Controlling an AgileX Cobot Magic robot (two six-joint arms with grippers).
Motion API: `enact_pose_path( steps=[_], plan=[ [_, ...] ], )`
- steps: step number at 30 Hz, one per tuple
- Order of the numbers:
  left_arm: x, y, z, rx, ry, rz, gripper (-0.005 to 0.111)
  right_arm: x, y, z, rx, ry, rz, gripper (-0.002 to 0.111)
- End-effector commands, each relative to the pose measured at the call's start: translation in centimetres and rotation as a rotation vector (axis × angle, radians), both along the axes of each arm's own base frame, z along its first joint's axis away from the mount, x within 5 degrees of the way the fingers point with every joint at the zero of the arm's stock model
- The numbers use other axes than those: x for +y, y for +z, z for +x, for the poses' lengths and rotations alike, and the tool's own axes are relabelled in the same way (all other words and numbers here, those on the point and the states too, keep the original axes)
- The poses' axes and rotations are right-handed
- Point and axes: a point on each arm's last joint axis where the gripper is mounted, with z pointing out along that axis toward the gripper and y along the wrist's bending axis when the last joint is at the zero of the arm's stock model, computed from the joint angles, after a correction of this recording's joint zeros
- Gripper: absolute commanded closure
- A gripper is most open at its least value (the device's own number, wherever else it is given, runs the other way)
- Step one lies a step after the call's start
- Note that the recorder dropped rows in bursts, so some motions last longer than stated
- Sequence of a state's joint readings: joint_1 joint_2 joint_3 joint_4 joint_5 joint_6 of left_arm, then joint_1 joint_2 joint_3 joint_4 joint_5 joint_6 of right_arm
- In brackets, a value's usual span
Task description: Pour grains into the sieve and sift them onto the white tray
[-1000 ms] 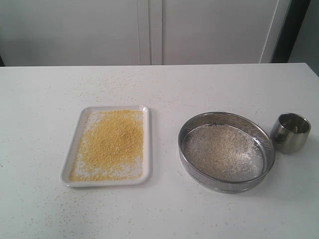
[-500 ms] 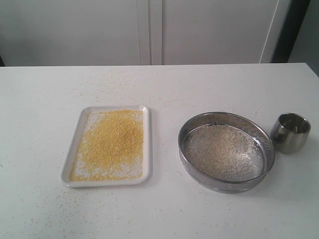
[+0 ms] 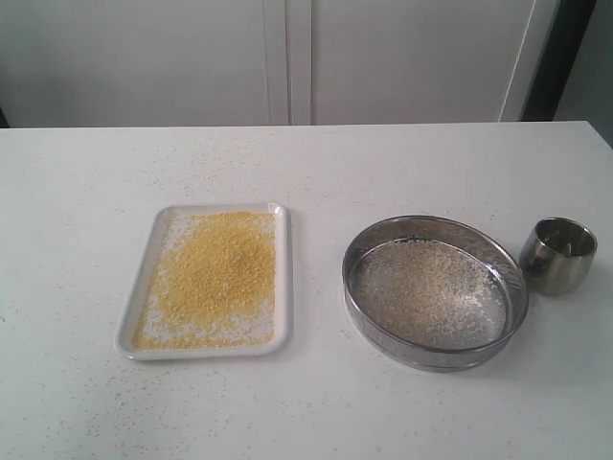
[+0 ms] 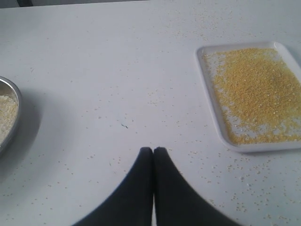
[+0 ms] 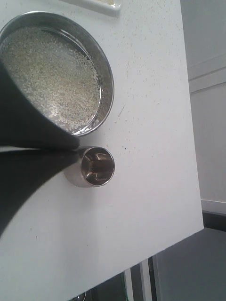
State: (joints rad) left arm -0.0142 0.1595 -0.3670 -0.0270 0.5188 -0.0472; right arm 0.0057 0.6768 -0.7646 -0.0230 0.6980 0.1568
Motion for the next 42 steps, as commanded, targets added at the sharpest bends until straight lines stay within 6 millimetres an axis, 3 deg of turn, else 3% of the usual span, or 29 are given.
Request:
enact_pose_path(
  steps=[1,24,34,42],
  plan=[
    [0.0,-0.2,-0.1,-0.001,0.001,0.005,0.107,-0.1,0.3,-0.1,-0.021,-0.007,-0.002,0.108],
    [0.1,-0.3,-2.0,-0.093,0.002,0.016,0.107,-0.1,0.3,-0.1,-0.021,-0.007,-0.002,0.108],
    [0.3,-4.5,-0.9,-0.004,0.011,0.04,0.107,-0.1,0.3,-0.1,-0.021,-0.007,-0.002,0.108],
    [0.3,-6.0,-0.3,-0.016,0.016,0.039,0.107,-0.1,0.3,-0.1,-0.021,-0.007,-0.002,0.108]
  ],
)
